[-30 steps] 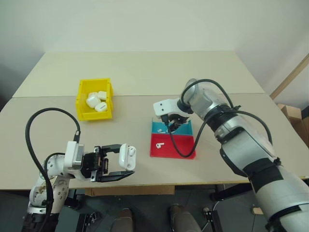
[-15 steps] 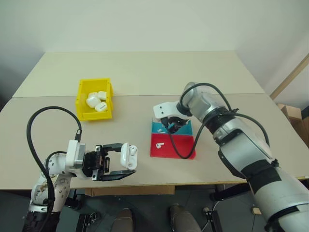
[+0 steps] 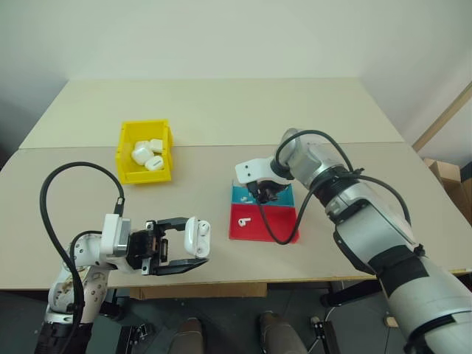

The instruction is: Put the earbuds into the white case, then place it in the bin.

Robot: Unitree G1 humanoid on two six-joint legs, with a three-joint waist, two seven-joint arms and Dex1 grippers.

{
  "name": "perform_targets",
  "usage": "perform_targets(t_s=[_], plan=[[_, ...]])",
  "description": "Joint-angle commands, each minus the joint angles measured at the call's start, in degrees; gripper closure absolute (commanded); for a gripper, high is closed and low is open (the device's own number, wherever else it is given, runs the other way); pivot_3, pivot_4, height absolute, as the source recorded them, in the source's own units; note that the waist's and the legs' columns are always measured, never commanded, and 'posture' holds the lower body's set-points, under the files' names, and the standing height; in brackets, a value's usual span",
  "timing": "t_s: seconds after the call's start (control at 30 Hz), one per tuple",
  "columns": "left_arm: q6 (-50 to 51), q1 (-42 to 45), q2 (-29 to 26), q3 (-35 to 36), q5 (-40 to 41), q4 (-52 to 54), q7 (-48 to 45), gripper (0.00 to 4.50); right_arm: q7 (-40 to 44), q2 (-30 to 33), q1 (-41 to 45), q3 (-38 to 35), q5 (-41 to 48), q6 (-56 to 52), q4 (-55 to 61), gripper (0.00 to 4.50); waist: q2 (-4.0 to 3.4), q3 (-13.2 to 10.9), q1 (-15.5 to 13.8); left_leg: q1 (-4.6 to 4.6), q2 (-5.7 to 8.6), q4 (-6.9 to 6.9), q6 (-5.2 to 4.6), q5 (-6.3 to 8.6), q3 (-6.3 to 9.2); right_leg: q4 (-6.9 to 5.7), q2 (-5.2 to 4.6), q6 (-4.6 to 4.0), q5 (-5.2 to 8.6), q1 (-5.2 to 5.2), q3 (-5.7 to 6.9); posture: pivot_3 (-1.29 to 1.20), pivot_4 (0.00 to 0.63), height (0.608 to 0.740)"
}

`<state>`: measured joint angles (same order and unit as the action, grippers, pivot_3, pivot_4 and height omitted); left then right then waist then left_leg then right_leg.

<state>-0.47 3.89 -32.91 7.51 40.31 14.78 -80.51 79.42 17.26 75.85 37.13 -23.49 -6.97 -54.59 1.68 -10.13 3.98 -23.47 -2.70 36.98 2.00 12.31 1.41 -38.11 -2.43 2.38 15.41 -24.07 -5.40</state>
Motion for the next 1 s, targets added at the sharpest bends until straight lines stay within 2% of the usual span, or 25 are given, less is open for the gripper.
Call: perform_targets(t_s=[0.03, 0.47, 0.57, 0.6, 0.83, 1.0], plan=[[-1.0, 0.6, 0.1, -0.1, -0.1, 0.9, 0.1, 1.74, 0.1, 0.2, 0.4, -1.4, 0.0, 1.2, 1.8, 3.15, 0.0, 0.0, 0.0, 0.0, 0.0, 0.0, 0.0, 0.0, 0.0, 0.0, 0.0, 0.0, 0.0, 0.0, 0.0, 0.0, 0.15, 0.74], [-1.4, 0.7, 0.1, -0.2, -0.1, 0.4, 0.0, 1.74, -0.3, 0.3, 0.2, -1.1, -0.6, 2.9, 1.7, 3.15, 0.0, 0.0, 0.0, 0.0, 0.0, 0.0, 0.0, 0.0, 0.0, 0.0, 0.0, 0.0, 0.0, 0.0, 0.0, 0.0, 0.15, 0.74], [-1.6, 0.7, 0.0, -0.1, -0.1, 0.3, -0.1, 1.74, -0.4, 0.2, 0.2, -1.2, -0.6, 2.9, 1.6, 3.77, 0.0, 0.0, 0.0, 0.0, 0.0, 0.0, 0.0, 0.0, 0.0, 0.0, 0.0, 0.0, 0.0, 0.0, 0.0, 0.0, 0.15, 0.74], [-1.6, 0.7, 0.0, 0.0, -0.1, 0.3, -0.1, 1.74, -0.4, 0.1, 0.2, -1.1, -0.6, 2.9, 1.6, 3.84, 0.0, 0.0, 0.0, 0.0, 0.0, 0.0, 0.0, 0.0, 0.0, 0.0, 0.0, 0.0, 0.0, 0.0, 0.0, 0.0, 0.15, 0.74], [-1.8, 0.6, -0.1, 0.2, 0.0, 0.0, -0.4, 1.74, -1.2, 0.5, -0.1, -1.6, -0.6, 2.9, 2.3, 3.84, 0.0, 0.0, 0.0, 0.03, 0.0, 0.0, 0.0, 0.0, 0.0, -0.01, 0.0, 0.0, 0.0, 0.02, 0.0, 0.0, 0.15, 0.74], [-0.8, 1.4, 0.1, 0.3, 1.0, 0.9, 0.5, 1.74, -2.6, 3.2, 1.3, -7.5, 2.8, -1.6, 6.7, 3.84, 0.0, 0.0, 0.0, 0.0, 0.0, 0.0, 0.0, 0.0, 0.0, -0.01, 0.0, 0.0, 0.0, 0.01, 0.0, 0.0, 0.15, 0.74]])
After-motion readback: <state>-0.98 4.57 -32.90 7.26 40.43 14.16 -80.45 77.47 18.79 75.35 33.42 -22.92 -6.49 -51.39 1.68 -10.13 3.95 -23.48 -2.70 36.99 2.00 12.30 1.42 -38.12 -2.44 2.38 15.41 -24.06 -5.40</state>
